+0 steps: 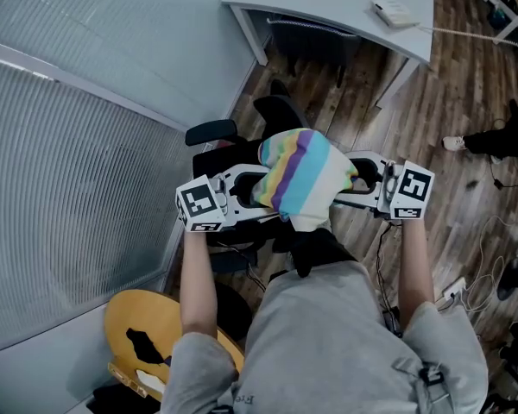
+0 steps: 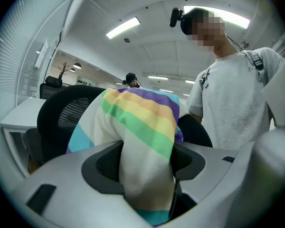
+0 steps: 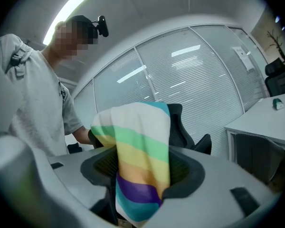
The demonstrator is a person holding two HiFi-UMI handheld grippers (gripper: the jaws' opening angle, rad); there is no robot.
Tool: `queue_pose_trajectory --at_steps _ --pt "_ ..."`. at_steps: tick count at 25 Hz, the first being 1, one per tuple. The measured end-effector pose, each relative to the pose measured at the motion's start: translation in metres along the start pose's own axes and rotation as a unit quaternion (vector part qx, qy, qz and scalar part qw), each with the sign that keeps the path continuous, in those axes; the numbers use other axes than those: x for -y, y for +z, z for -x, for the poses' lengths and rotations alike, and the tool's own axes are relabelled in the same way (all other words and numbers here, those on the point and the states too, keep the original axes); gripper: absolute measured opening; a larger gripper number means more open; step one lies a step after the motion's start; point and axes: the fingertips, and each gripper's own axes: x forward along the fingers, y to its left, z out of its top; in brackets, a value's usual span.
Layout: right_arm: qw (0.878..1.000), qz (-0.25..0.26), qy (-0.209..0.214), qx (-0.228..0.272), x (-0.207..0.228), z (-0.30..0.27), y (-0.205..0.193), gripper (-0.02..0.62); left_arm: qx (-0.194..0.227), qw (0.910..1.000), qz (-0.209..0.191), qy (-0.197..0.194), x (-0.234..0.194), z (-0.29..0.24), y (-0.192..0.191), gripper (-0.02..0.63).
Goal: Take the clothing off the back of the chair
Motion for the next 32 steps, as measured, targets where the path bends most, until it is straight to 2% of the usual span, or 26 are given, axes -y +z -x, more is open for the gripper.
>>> queue_pose_trajectory --at_steps 4,8,13,17,21,25,32 --pt "0.999 0.002 -0.036 0.004 -0.001 0.003 0.0 0.238 0.025 0.9991 0.004 0.035 0.007 0.002 0.0 0.221" --pt "0.996 0.01 -0.085 0.012 0.0 0.004 0.005 0.202 0.048 0.9942 -0.007 0.097 0.011 0.005 0.004 0.172" --pt "0.988 0.02 -0.152 0.016 -0.003 0.008 0.012 0.162 0.061 0.9801 -0.015 0.188 0.008 0.014 0.006 0.143" --pt "0.978 0.036 -0.206 0.007 -0.015 0.014 0.019 0.146 0.072 0.9655 -0.025 0.249 0.01 0.024 0.009 0.121" --pt "0.963 0.051 -0.265 -0.013 -0.023 0.022 0.024 0.144 0.059 0.946 -0.061 0.313 0.014 0.032 0.02 0.117" --pt "0.95 0.074 -0.304 -0.001 -0.043 0.026 0.038 0.143 0.056 0.9219 -0.099 0.37 0.028 0.046 0.037 0.11" --pt "0.93 0.112 -0.349 -0.02 -0.067 0.022 0.055 0.141 0.042 0.8706 -0.131 0.472 0.044 0.073 0.057 0.107"
